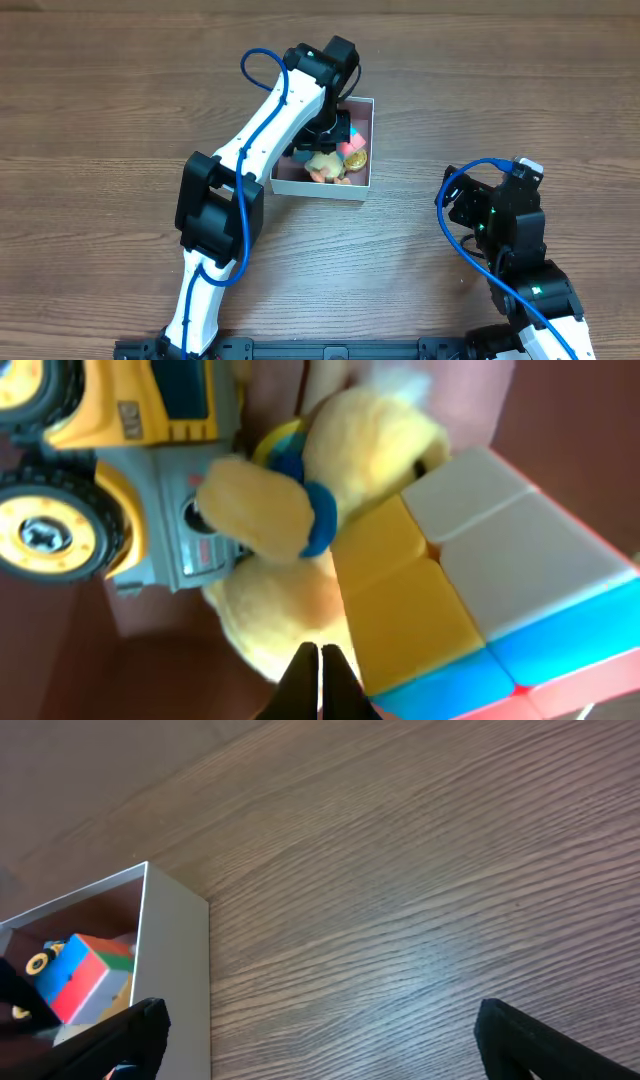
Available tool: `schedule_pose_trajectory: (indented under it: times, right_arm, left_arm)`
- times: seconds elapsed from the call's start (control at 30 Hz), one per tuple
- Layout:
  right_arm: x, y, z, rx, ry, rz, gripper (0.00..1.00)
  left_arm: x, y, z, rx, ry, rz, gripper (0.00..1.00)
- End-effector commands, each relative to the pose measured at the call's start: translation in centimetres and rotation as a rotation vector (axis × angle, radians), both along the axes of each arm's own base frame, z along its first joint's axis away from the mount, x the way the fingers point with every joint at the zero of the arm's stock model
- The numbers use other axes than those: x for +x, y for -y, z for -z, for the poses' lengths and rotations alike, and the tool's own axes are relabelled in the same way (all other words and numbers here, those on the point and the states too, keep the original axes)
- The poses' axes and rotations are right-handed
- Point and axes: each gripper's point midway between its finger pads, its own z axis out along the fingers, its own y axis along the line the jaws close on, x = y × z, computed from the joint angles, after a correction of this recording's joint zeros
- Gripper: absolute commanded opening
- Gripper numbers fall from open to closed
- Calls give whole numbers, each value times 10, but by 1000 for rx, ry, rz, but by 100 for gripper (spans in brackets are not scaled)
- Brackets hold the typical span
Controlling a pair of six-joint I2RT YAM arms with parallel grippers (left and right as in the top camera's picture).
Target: Pack container
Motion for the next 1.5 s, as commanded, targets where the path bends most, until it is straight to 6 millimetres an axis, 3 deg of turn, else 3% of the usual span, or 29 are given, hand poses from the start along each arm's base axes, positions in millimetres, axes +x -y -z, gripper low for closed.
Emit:
schedule_pose_trajectory:
  times: [0.0, 0.3, 0.47, 0.5, 0.53, 0.57, 0.6, 0.67, 0.77, 0.87, 0.9, 1.0, 1.07, 1.17, 1.27, 1.37, 1.47]
  right_arm:
    - [1, 3, -4, 2, 16, 19, 100]
    - [1, 3, -4, 2, 16, 19, 100]
    - [1, 3, -4, 2, 16, 19, 100]
    - [1, 3, -4, 2, 16, 19, 100]
    - [1, 3, -4, 2, 16, 19, 100]
    - [1, 3, -4, 2, 16, 19, 100]
    - [1, 3, -4, 2, 16, 19, 100]
    - [1, 3, -4, 2, 16, 19, 100]
    - [1, 3, -4, 2, 16, 19, 100]
    - [1, 3, -4, 2, 16, 19, 100]
    - [1, 3, -4, 2, 16, 19, 100]
    - [1, 3, -4, 2, 16, 19, 100]
    - [1, 3, -4, 2, 16, 19, 100]
    - [1, 3, -4, 2, 16, 19, 100]
    - [1, 3, -4, 2, 16, 19, 100]
    - [1, 3, -4, 2, 16, 19, 100]
    - [1, 3, -4, 2, 16, 19, 100]
  left_arm:
    - [3, 7, 2, -28, 14, 16, 4]
    - [20, 4, -9, -53, 69, 29, 4]
    - [49, -25, -72, -88, 164, -3, 4]
    - [51, -33, -88, -94, 181, -20, 11]
    - [51, -42, -103, -95, 192, -37, 30]
    - [49, -49, -112, -93, 194, -41, 82]
    - [46, -59, -120, -88, 190, -36, 100]
    - [41, -76, -125, -72, 170, -13, 100]
    - [41, -80, -136, -135, 179, -5, 100]
    - [35, -85, -163, -155, 246, 16, 100]
    - [27, -90, -188, -152, 312, 24, 100]
    - [-2, -98, -239, -139, 442, 37, 100]
    - [-32, -117, -268, -44, 534, 23, 100]
    - [-77, -120, -275, -32, 540, 44, 100]
    - [-128, -124, -263, -12, 504, 3, 100]
    - [-146, -130, -247, 3, 453, -64, 100]
    - [-146, -129, -240, 13, 428, -59, 100]
